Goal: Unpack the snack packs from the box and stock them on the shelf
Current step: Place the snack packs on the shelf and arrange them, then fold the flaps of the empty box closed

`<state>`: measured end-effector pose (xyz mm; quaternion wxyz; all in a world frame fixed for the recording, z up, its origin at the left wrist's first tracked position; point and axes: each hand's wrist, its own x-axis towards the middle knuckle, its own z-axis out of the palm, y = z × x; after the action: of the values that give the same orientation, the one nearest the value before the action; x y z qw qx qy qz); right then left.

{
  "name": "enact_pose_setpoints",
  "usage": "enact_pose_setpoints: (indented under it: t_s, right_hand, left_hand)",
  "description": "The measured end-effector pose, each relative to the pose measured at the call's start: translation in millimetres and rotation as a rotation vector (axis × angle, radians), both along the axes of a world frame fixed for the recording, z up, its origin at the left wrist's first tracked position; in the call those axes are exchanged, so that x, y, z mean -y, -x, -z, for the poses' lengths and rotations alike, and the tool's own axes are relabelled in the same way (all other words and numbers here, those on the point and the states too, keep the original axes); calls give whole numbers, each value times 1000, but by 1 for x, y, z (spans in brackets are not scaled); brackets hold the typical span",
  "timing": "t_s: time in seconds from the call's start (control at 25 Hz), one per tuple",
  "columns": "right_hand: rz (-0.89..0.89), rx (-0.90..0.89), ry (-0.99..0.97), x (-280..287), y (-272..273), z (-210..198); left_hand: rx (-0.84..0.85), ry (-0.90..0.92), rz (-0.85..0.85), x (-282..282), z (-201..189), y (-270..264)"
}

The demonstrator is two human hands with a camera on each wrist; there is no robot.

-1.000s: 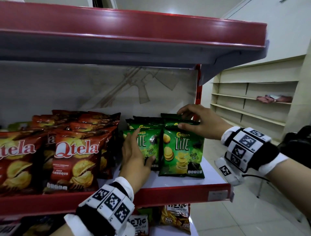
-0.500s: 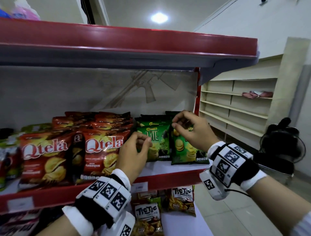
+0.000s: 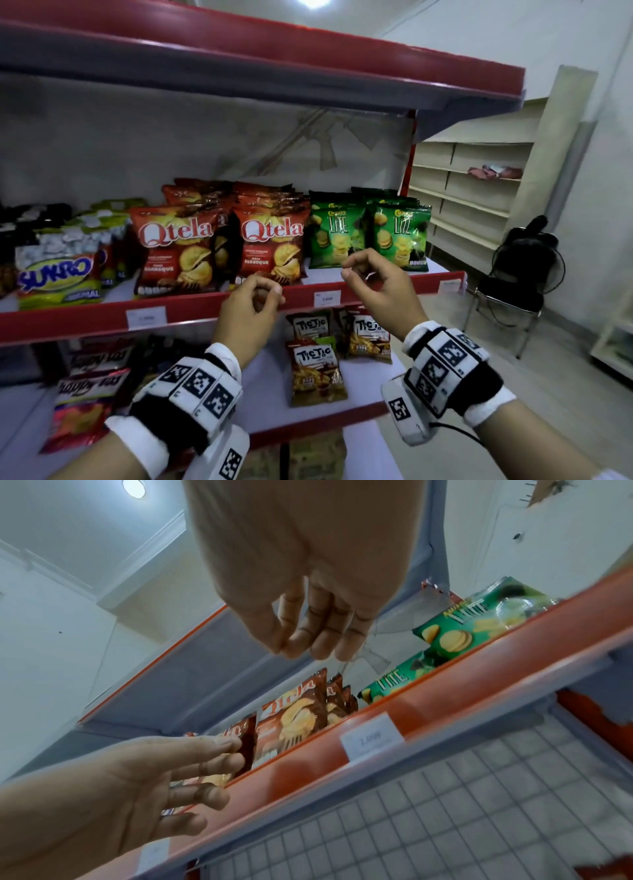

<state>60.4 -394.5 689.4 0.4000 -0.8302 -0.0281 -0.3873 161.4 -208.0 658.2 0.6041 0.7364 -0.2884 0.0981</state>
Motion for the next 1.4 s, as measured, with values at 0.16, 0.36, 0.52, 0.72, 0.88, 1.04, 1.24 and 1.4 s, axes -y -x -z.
enact_pose_setpoints:
  t_s: [0.16, 0.36, 0.52, 0.72, 0.88, 1.04, 1.24, 1.4]
  right_hand:
    - [-29, -83, -97, -34, 8, 43]
    - [-38, -210, -147, -50, 20, 106]
    - [-76, -322, -217, -56, 37, 166]
    - [-58, -484, -275, -58, 55, 243]
    - [-36, -655, -327, -65, 67, 298]
    - [12, -756, -331, -76, 77, 335]
    - [80, -871, -268, -99, 93, 372]
    - [157, -978, -223, -116, 109, 405]
  left_hand:
    - [-105, -25, 11, -21, 37, 16]
    - [-263, -111, -5, -35, 96, 33]
    - [-370, -165, -65, -44, 155, 49]
    - [-509, -232, -148, -59, 234, 63]
    - [-663, -304, -203, -85, 295, 69]
    - [-709, -385, -251, -111, 334, 72]
    - [-682, -572, -287, -142, 371, 68]
    - [-699, -661, -217, -173, 404, 66]
